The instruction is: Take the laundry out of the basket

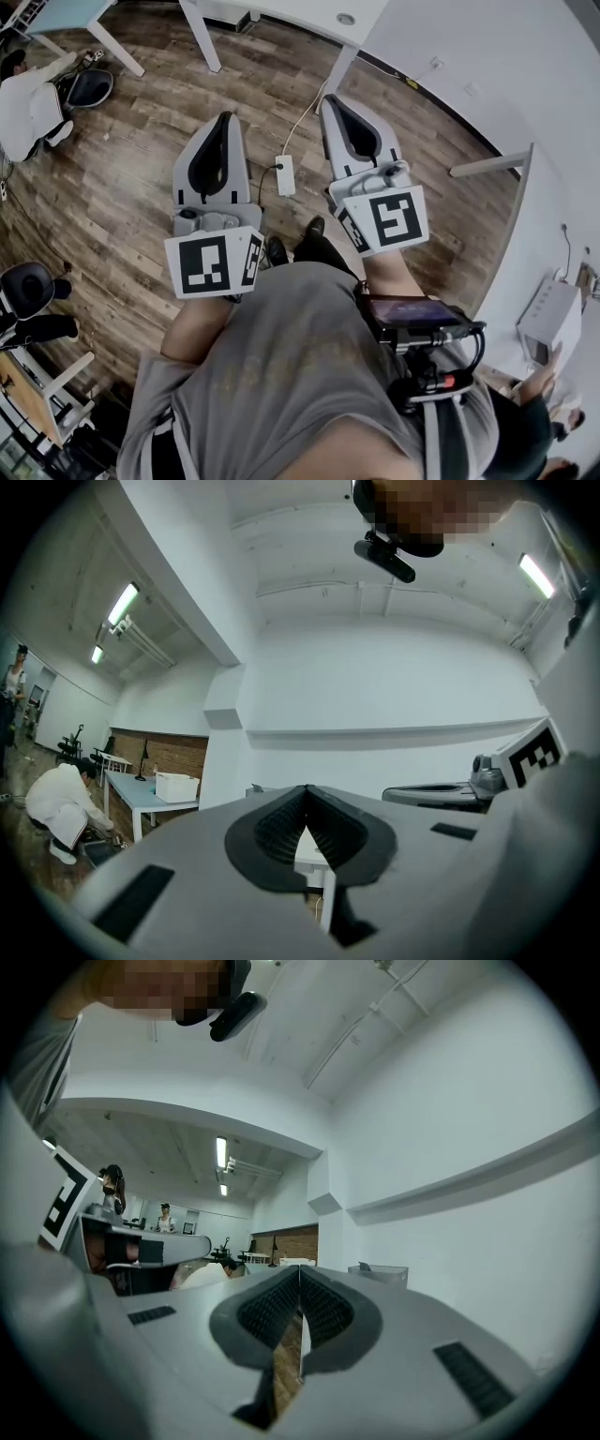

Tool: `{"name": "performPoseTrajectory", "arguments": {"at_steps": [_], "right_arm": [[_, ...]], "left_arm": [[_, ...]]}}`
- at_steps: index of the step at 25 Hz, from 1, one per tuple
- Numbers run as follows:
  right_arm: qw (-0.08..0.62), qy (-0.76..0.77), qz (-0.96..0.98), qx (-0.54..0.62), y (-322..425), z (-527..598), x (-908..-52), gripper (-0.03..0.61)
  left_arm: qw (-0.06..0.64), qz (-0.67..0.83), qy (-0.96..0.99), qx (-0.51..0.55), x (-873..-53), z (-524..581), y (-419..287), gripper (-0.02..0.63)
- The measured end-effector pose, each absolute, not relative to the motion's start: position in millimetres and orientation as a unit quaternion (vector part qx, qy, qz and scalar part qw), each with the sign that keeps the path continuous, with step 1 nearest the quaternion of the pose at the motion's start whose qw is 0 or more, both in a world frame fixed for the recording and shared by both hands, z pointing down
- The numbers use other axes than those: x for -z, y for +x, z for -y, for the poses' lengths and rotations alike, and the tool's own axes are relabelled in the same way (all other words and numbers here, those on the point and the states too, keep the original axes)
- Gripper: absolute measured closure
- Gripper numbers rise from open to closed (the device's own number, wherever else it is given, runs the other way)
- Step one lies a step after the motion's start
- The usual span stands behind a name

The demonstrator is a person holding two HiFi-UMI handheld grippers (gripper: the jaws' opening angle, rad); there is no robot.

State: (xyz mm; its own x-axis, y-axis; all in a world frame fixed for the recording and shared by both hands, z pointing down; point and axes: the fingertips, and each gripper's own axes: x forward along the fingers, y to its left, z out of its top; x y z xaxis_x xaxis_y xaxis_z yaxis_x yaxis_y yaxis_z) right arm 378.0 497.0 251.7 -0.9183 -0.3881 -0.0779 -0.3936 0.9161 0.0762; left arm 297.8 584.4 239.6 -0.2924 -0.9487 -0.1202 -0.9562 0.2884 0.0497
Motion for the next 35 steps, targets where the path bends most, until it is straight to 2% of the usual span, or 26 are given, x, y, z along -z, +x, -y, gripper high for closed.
{"name": "performPoseTrajectory", "arguments": {"at_steps": [8,16,23,35], "right_arm": [[0.030,-0.208,-0.977,-0.022,367.9,-433.1,-266.8,0.571],[0.060,-0.195,-0.979,-0.007,345.1,-340.3,-258.7,0.571],[0.062,-0.178,-0.982,0.002,317.4,-300.3,-259.1,0.571],[0.047,-0.197,-0.979,-0.013,207.4,-251.4,-267.5,0.571]], "left_arm": [[0.010,-0.795,-0.605,-0.035,-257.6,-514.3,283.2,0.606],[0.026,-0.785,-0.618,-0.012,-241.6,-413.1,271.2,0.606],[0.029,-0.793,-0.608,-0.003,-237.2,-374.0,250.1,0.606],[0.027,-0.789,-0.613,-0.022,-247.9,-330.2,134.4,0.606]]}}
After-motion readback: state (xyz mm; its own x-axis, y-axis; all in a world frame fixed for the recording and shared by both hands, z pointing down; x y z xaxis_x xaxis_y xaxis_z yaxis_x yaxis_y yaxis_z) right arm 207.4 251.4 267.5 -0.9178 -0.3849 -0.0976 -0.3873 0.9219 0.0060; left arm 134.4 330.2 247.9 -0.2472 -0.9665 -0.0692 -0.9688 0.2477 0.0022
